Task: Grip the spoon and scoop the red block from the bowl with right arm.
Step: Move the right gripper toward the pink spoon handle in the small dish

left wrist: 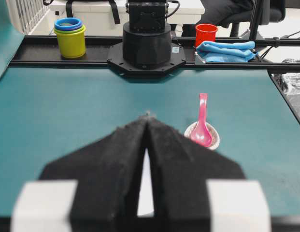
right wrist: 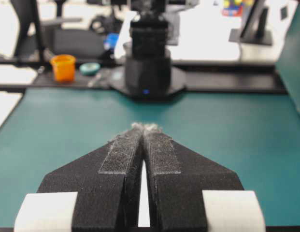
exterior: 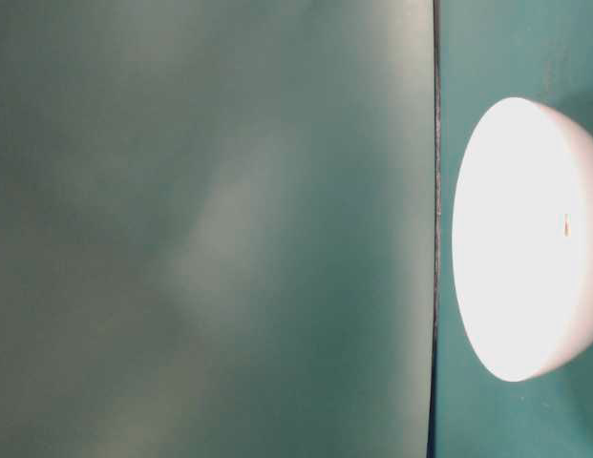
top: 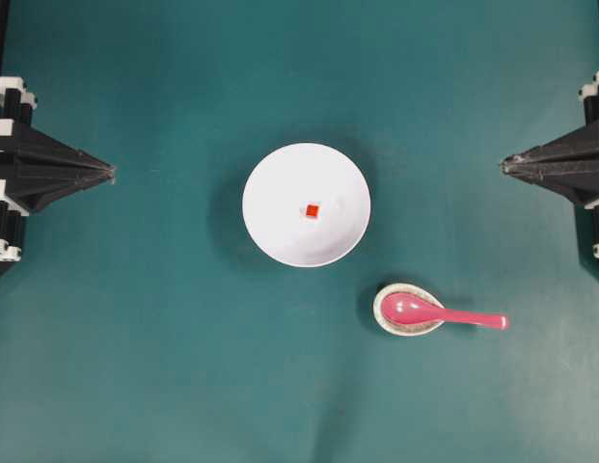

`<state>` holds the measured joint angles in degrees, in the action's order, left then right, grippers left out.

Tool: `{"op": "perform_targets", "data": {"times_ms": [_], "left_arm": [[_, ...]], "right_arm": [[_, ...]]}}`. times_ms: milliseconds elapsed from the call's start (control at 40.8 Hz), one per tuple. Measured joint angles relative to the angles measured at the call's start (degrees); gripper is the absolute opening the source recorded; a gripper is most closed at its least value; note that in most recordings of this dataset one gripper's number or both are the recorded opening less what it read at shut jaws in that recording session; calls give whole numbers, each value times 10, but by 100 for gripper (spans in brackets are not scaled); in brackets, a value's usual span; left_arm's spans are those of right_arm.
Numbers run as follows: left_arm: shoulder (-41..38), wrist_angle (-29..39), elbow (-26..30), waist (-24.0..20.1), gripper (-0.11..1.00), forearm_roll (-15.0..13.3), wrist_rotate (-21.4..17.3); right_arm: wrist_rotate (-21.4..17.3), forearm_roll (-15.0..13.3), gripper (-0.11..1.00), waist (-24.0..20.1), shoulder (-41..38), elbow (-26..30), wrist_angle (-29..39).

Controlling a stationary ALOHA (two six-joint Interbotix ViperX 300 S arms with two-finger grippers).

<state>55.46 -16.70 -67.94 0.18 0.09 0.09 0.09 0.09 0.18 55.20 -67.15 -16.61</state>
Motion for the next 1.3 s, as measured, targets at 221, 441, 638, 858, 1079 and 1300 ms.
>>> {"op": "perform_targets", "data": {"times_ms": [221, 441, 638, 858, 1079, 1300], "left_arm": [[-1, 51, 19, -10, 0, 6, -8], [-1, 55, 19, -22, 0, 6, 0], [0, 58, 19, -23, 0, 6, 2], [1, 58, 19, -24, 0, 6, 2], [0, 58, 19, -24, 0, 7, 2], [1, 59, 19, -24, 0, 6, 4]], "right_arm": [[0, 1, 0, 0, -14, 11, 45], [-10, 5, 0, -1, -21, 19, 59], [-37, 14, 3, -9, -22, 18, 74], [-90, 14, 46, -36, -37, 18, 115], [-129, 30, 46, -86, -90, 6, 150], [-139, 98, 46, -145, -159, -33, 83]]}}
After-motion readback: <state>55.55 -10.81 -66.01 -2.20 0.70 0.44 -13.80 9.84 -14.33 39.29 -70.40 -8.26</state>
